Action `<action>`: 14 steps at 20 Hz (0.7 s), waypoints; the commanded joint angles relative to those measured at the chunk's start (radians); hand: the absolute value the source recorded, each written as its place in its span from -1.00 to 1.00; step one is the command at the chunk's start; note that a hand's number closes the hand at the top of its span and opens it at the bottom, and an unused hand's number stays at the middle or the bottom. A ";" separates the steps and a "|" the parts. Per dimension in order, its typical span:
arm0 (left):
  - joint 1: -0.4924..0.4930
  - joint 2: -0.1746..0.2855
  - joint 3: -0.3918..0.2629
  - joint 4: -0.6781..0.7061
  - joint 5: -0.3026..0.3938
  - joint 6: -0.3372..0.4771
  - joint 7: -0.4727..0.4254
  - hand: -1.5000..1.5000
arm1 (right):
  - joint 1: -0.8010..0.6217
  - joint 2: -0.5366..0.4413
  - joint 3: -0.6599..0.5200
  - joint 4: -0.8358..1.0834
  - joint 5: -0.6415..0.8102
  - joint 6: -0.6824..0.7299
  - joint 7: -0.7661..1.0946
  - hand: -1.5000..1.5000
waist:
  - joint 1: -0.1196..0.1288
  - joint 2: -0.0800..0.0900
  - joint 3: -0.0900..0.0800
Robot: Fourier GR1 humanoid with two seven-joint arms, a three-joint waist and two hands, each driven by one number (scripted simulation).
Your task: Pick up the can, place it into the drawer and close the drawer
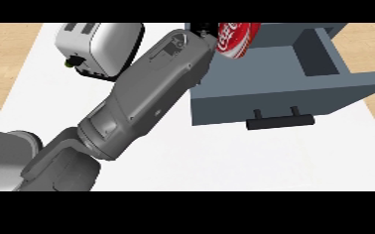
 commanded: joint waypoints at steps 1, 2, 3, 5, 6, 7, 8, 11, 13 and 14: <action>-0.015 0.000 -0.067 0.025 0.044 0.037 -0.012 -1.00 | -0.004 -0.018 -0.017 0.002 -0.021 0.003 0.006 -1.00 | -0.016 0.001 0.001; -0.018 0.000 -0.058 0.041 0.050 0.040 0.003 -1.00 | 0.039 0.031 0.011 -0.037 0.015 0.020 0.001 -1.00 | -0.005 -0.001 0.000; -0.033 0.000 -0.059 0.080 0.047 0.025 -0.005 -1.00 | -0.009 -0.025 -0.011 0.027 -0.015 0.023 -0.002 -1.00 | -0.009 0.004 0.001; -0.002 0.000 -0.088 0.048 0.077 0.057 -0.016 -1.00 | -0.033 -0.022 0.001 0.011 0.003 -0.018 0.029 -1.00 | -0.002 0.002 0.000; 0.016 0.000 -0.075 0.079 0.066 0.026 -0.078 -1.00 | 0.003 0.012 0.003 -0.014 -0.004 -0.005 0.016 -1.00 | -0.007 0.004 0.000; 0.028 0.000 -0.120 0.033 0.097 0.096 -0.040 -1.00 | 0.004 -0.002 0.001 -0.023 -0.024 0.004 0.024 -1.00 | -0.020 0.001 0.000; 0.066 0.000 -0.114 0.055 0.098 0.077 -0.098 -1.00 | -0.043 -0.023 0.001 0.005 -0.012 -0.005 0.010 -1.00 | -0.020 0.008 0.000; -0.004 0.000 -0.124 0.072 0.121 0.099 -0.072 -1.00 | -0.034 -0.002 0.027 0.013 0.028 0.006 0.013 -1.00 | -0.022 0.009 0.001; -0.013 0.000 -0.097 0.110 0.133 0.083 -0.078 -1.00 | -0.012 0.013 0.007 -0.040 -0.008 -0.018 0.026 -1.00 | -0.014 0.004 0.000; -0.007 0.000 -0.101 0.117 0.136 0.058 -0.099 -1.00 | -0.013 0.008 0.003 0.014 0.019 0.017 -0.010 -1.00 | -0.016 0.008 0.001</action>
